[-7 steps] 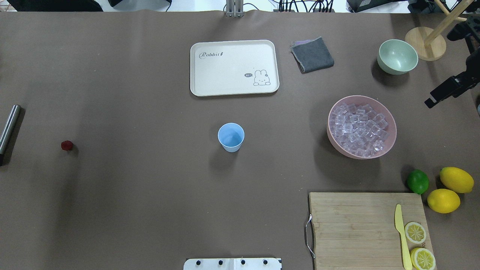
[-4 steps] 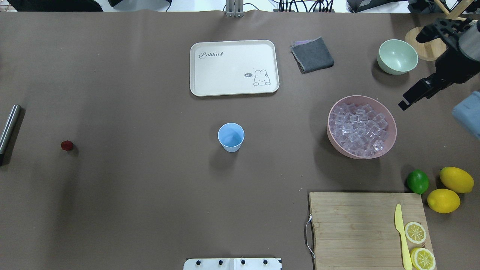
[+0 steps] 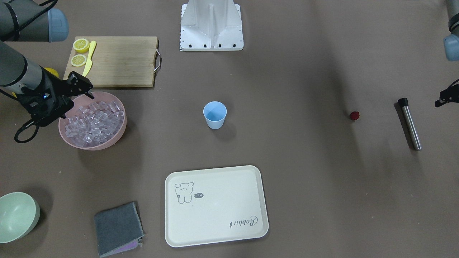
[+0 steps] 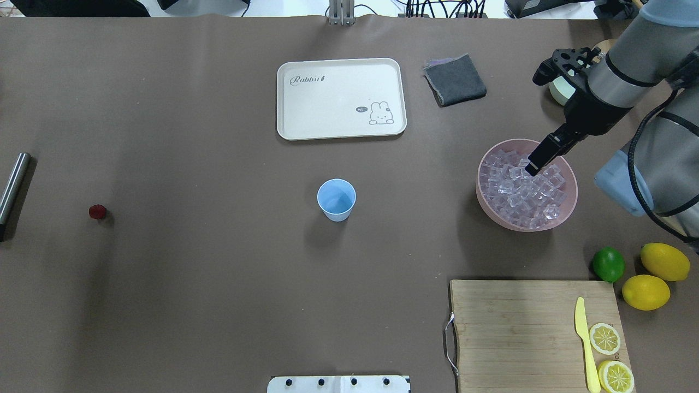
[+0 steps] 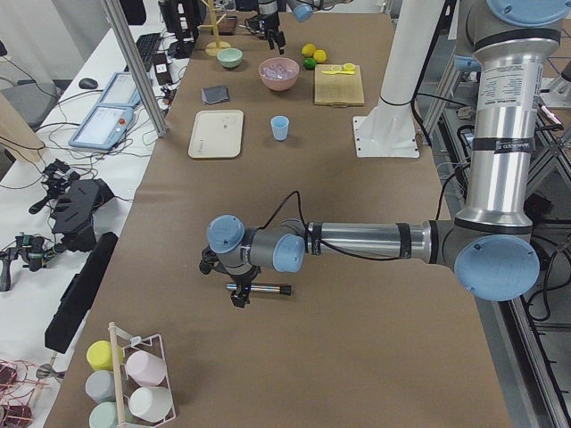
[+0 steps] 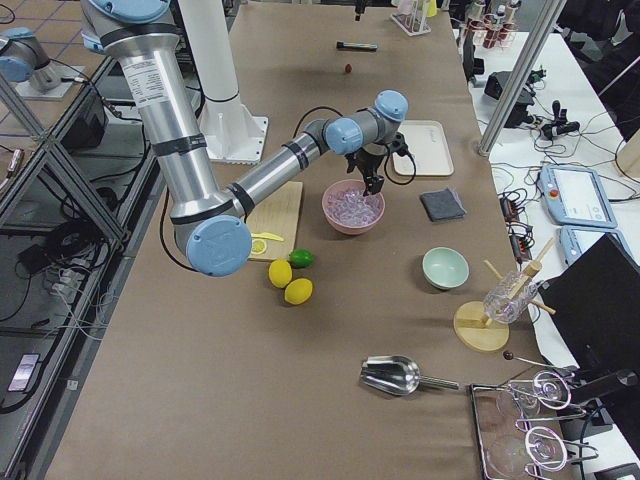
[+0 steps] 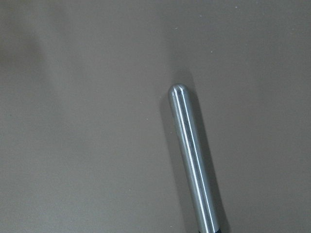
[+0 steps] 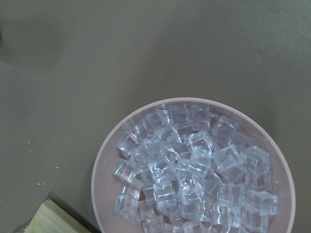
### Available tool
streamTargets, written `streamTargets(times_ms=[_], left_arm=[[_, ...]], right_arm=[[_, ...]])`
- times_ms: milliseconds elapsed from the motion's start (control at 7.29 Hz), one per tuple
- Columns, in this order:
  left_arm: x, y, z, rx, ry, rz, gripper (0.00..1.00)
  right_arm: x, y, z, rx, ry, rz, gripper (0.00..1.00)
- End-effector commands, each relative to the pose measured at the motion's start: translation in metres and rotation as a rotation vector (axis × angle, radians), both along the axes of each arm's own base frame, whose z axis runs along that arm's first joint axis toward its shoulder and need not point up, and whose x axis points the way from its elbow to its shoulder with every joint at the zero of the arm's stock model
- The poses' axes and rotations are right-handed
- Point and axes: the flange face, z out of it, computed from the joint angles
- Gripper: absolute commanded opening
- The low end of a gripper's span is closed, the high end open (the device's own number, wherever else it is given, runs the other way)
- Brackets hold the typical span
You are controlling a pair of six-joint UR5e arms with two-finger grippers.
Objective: Mash ice and strawberries in cup
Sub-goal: 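Move the right gripper over the pink bowl of ice cubes, then lower the right gripper into the bowl and grasp an ice cube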
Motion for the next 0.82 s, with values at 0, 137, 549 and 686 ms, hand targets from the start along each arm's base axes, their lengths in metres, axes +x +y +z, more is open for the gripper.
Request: streamTargets(times_ms=[0,137,549,686], left_arm=[[0.000,0.000,0.001,0.000,0.000,0.000,0.98],[0.000,0.000,0.001,0.000,0.000,0.000,0.98],[0.000,0.000,-0.001,0.003,0.001,0.000,0.98],[0.000,0.001,0.000,0.002,0.000,0.000,0.98]], right_arm=[[-0.025,0.002,0.010,0.011,0.022,-0.026,0.99],[-0.027,-0.001,0.017,0.006,0.027,-0.029,0.99],[-0.041,-0.011,0.048,0.020,0.017,-0.041,0.99],[-0.041,-0.011,0.048,0.022,0.014,-0.042,0.99]])
